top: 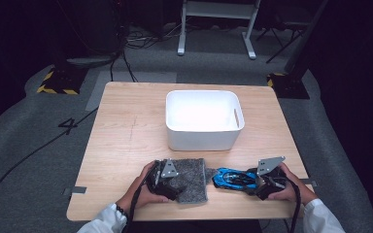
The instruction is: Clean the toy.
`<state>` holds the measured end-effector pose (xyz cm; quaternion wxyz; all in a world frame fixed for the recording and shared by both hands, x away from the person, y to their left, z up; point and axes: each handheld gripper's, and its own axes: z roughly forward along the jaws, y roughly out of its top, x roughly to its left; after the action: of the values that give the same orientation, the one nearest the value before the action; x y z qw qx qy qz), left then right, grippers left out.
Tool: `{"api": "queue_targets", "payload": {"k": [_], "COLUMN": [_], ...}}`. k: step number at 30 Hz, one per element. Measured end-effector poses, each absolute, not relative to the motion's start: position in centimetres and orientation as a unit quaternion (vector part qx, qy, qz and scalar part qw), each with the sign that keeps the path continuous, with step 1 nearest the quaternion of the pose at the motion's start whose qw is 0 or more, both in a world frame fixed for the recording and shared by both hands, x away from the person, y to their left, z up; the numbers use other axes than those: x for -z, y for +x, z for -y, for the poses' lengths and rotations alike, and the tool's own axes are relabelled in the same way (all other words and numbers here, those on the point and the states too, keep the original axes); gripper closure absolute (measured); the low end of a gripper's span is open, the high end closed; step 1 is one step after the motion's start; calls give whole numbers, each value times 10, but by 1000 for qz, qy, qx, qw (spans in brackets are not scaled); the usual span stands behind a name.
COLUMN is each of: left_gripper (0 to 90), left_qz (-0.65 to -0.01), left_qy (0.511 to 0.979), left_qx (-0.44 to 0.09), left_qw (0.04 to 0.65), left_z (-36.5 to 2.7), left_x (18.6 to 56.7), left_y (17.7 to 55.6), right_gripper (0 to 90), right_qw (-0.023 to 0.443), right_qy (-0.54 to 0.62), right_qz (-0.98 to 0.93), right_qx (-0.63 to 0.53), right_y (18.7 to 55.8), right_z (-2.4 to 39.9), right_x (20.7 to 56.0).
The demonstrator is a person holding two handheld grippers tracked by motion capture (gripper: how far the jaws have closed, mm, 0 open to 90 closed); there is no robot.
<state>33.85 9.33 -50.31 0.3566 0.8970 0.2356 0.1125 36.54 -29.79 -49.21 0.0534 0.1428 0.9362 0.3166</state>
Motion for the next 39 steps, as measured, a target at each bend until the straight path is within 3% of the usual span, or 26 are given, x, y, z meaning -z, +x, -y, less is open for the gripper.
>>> {"api": "queue_targets", "payload": {"k": [3, 5, 6, 7, 12, 14, 19, 26, 34, 39], "left_gripper": [187, 334, 450, 450, 687, 729, 734, 734, 731, 719], "left_qz": [-237, -240, -243, -244, -244, -239, -225, -181, -161, -134], "left_qy": [897, 894, 894, 893, 889, 882, 863, 859, 870, 889], "left_qx": [-118, -130, -133, -135, -137, -139, -130, -107, -114, -150], "left_qw": [354, 354, 352, 353, 363, 382, 434, 467, 451, 412], "left_z": [-91, -91, -91, -92, -98, -101, -100, -66, -39, -22], "left_x": [501, 499, 498, 498, 493, 488, 472, 461, 467, 484], "left_y": [339, 340, 341, 341, 343, 343, 342, 339, 338, 337], "right_gripper": [223, 242, 244, 244, 246, 247, 247, 247, 246, 245], "right_qw": [50, 45, 50, 50, 49, 44, 35, 31, 35, 38], "right_qy": [135, 129, 124, 124, 124, 125, 115, 100, 103, 102], "right_qz": [-936, -934, -935, -935, -933, -932, -931, -933, -932, -932], "right_qx": [-322, -329, -328, -328, -333, -338, -345, -345, -345, -347], "right_y": [365, 364, 363, 363, 364, 364, 363, 359, 358, 358], "right_z": [294, 290, 284, 284, 274, 271, 261, 239, 235, 235], "right_x": [492, 493, 493, 493, 493, 493, 493, 493, 495, 496]}}
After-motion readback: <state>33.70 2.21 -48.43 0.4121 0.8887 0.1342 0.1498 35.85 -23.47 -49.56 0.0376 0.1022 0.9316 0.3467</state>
